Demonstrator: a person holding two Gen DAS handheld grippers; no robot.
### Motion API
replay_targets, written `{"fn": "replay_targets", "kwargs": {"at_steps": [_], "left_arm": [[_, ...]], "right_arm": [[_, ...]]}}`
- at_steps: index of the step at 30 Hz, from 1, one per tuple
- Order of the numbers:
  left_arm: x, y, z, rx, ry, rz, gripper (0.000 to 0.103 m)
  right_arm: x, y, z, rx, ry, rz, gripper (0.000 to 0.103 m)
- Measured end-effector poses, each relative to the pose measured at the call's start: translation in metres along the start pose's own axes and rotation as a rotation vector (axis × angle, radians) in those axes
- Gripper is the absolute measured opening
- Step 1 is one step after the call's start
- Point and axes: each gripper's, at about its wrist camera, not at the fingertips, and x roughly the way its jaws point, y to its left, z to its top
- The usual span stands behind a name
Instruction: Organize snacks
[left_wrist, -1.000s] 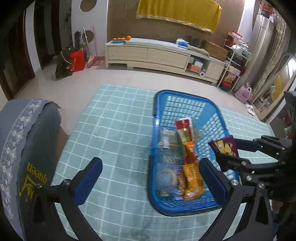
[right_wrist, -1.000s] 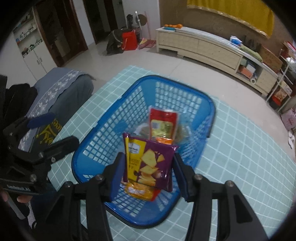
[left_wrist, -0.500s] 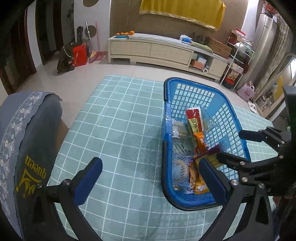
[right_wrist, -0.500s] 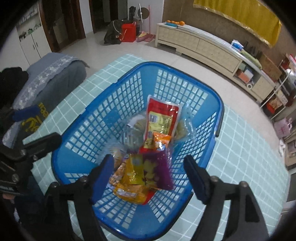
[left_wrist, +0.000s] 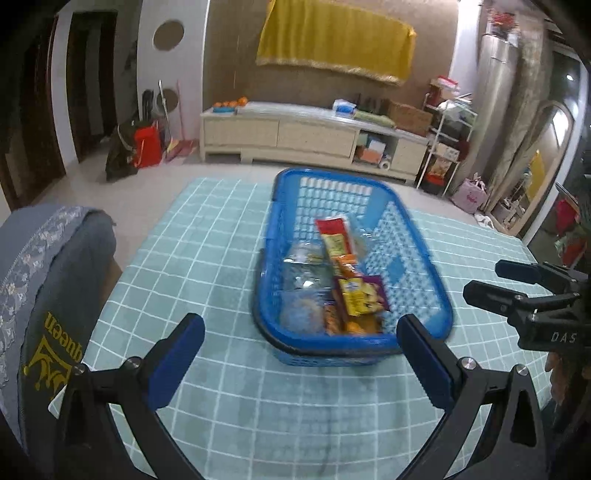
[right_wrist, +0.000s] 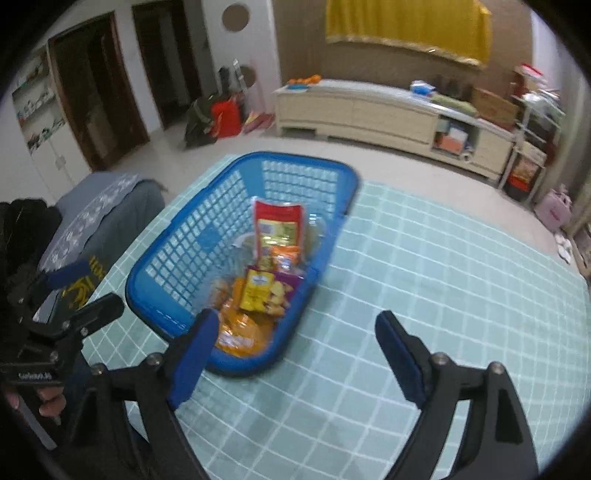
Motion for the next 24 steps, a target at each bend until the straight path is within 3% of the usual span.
{"fn": "replay_targets", "kwargs": {"at_steps": [3, 7, 13, 20, 24], "left_arm": [[-0.019, -0.016, -0.012, 0.010, -0.051, -0.012, 0.103], [-0.045, -0.030, -0.029, 0.000, -0.109, -0.038, 0.103], [-0.075, -0.051, -0.041, 0.083, -0.139, -0.035, 0.103], [-0.120, -0.070, -0.047, 0.128, -0.216, -0.077, 0.103], [-0.128, -0.078, -0.051, 0.129, -0.217, -0.098, 0.103]], "right_arm": [[-0.024, -0.007, -0.021, 0.030, -0.056, -0.040, 0.103], [-0.053, -0.005, -0.046, 0.031, -0.137, -0.105, 0.103], [-0.097, -0.003, -0.072, 0.080, -0.234, -0.115, 0.103], [-0.148, 0.008, -0.084, 0.076, -0.313, -0.118, 0.103], [-0.167, 0.012, -0.091, 0.078, -0.361, -0.146, 0.103]]}}
